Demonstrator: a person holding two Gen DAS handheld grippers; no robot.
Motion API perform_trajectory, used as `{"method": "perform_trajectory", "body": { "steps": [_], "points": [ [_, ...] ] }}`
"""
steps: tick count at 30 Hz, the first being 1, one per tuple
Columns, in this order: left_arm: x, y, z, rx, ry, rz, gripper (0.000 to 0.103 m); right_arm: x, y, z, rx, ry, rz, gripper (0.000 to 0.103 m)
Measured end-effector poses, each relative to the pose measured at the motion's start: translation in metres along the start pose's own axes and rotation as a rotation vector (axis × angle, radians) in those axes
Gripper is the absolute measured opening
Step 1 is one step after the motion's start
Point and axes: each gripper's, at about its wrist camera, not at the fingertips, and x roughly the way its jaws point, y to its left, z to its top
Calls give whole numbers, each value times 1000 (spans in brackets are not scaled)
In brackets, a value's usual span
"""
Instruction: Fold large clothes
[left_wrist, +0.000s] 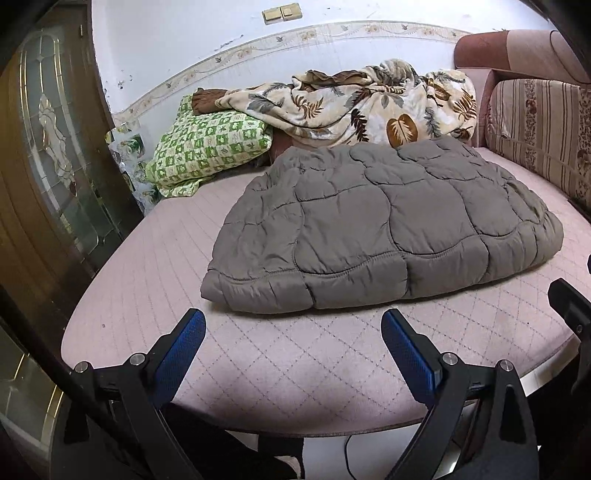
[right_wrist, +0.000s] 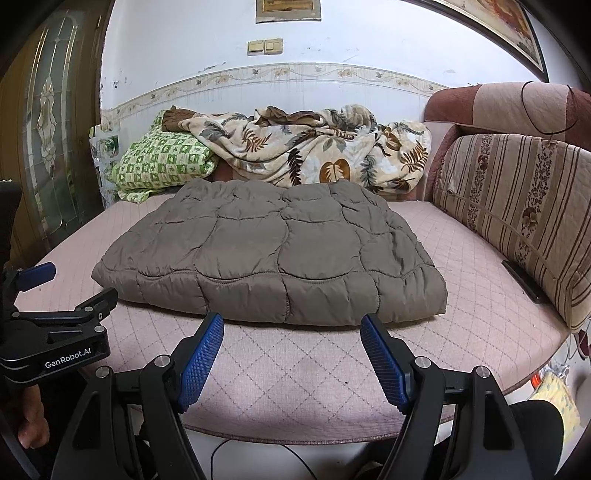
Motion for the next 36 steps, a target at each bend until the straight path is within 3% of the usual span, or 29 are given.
{"method": "perform_trajectory", "body": {
  "steps": [36],
  "points": [
    [12, 7, -12, -13, 32, -1, 96, 6, -2, -10, -12, 43, -1, 82]
  ]
}}
